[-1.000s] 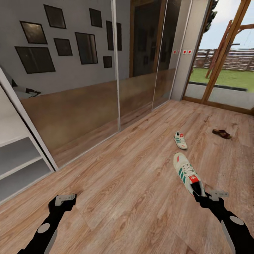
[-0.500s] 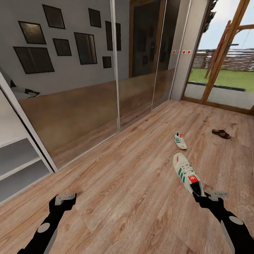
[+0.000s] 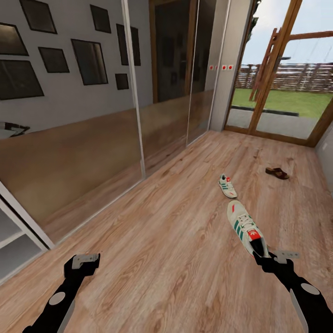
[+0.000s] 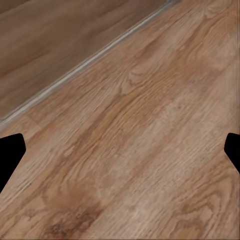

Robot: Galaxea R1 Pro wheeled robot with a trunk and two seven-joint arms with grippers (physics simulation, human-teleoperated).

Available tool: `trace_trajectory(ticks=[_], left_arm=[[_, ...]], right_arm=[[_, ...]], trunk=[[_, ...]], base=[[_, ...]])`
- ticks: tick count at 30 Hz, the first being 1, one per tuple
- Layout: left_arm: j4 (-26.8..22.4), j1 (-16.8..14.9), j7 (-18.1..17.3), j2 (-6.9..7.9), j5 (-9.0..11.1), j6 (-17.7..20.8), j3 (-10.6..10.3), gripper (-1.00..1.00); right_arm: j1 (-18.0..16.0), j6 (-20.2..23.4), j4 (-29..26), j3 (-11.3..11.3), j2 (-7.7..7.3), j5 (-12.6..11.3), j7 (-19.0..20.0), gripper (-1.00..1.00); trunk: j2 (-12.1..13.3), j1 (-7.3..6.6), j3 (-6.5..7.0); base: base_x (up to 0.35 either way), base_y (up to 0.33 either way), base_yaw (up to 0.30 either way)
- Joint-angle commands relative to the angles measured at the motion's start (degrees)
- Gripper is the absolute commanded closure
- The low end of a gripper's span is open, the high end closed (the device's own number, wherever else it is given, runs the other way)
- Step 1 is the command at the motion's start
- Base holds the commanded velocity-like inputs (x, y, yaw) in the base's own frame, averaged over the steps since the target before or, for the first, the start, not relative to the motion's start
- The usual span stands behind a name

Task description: Pick up the two gym shoes and the two sandals from the corridor floor and place them onto the hallstand (shoe rack) in the corridor, making sure they are on the rack and not on the floor. Arrange them so the two gym shoes are next to each other and the two sandals are next to each other.

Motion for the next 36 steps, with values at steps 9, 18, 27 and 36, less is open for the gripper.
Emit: trace_trajectory(ticks=[9, 18, 27, 36], left_arm=[[0.0, 0.0, -0.2, -0.01, -0.3, -0.2, 0.1, -1.00], [0.0, 0.0, -0.2, -0.01, -0.3, -0.2, 0.1, -1.00], [0.1, 0.0, -0.2, 0.08, -0.3, -0.2, 0.1, -1.00], [0.1, 0.0, -0.2, 0.08, -0.2, -0.2, 0.1, -1.00]], right_arm=[[-0.1, 0.2, -0.1, -0.3, 0.02, 0.4, 0.4, 1.00], [-0.1, 0.2, -0.1, -0.3, 0.06, 0.4, 0.3, 1.00], [-0.1, 0.2, 0.0, -0.3, -0.03, 0.4, 0.3, 1.00], [-0.1, 0.2, 0.0, -0.3, -0.03, 0.5, 0.3, 1.00]], trunk=[[0.0, 0.02, -0.66], [0.0, 0.02, -0.93], [0.0, 0.02, -0.93], [0.0, 0.02, -0.93]], base=[[0.339, 0.001, -0.190], [0.339, 0.056, -0.082], [0.313, 0.179, -0.254], [0.284, 0.234, -0.294]])
